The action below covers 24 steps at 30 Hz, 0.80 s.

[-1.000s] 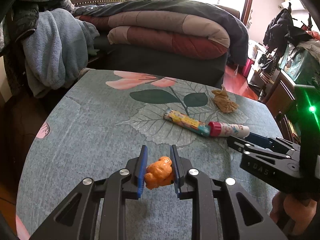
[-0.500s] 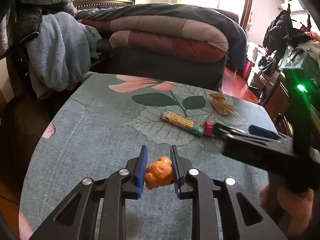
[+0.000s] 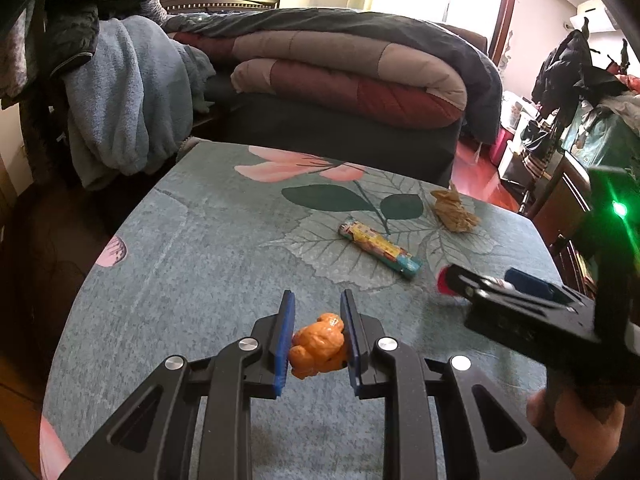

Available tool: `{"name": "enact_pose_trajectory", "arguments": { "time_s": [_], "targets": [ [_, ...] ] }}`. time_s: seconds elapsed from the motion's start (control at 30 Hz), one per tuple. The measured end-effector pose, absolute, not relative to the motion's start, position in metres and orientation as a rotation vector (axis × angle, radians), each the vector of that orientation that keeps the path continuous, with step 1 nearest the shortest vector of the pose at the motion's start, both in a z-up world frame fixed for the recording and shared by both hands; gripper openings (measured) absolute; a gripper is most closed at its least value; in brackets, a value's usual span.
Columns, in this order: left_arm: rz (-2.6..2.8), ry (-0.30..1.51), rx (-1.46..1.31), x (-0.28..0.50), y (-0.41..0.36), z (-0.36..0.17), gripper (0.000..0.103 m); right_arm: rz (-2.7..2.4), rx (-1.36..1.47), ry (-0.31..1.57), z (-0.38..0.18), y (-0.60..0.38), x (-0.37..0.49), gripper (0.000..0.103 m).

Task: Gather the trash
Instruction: 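Grasp the orange toy figure with the left tool while the right tool grasps the glue stick, then carry the orange figure and glue stick to the pink bin and release both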

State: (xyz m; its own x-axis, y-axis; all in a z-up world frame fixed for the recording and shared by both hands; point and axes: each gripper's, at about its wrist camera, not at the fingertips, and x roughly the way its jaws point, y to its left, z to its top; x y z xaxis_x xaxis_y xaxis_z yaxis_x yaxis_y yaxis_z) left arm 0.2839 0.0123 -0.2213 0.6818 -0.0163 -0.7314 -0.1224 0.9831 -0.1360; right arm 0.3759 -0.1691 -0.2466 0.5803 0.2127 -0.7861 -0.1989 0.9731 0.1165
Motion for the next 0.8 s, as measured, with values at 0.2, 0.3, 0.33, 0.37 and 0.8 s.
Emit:
{"name": "enact_pose_trajectory", "arguments": {
  "time_s": [0.2,0.3,0.33,0.37,0.8],
  "targets": [
    [0.037,0.802,-0.16,0.27,-0.004,-0.208,0.023,0.259,0.046,0.911,-0.236,-0.194,0.335,0.088],
    [0.013,0.791,-0.145,0.263,-0.017,-0.2,0.023,0.247,0.059,0.89,-0.229,-0.215,0.308,0.088],
    [-0.001,0.785,-0.14,0.26,-0.023,-0.195,0.023,0.239,0.068,0.883,-0.226,-0.223,0.3,0.088],
    [-0.019,0.778,-0.134,0.257,-0.031,-0.191,0.023,0.231,0.08,0.875,-0.224,-0.234,0.289,0.088],
    [-0.434,0.696,-0.054,0.232,-0.187,-0.149,0.023,-0.014,0.214,0.771,-0.199,-0.399,0.179,0.088]
  ]
}}
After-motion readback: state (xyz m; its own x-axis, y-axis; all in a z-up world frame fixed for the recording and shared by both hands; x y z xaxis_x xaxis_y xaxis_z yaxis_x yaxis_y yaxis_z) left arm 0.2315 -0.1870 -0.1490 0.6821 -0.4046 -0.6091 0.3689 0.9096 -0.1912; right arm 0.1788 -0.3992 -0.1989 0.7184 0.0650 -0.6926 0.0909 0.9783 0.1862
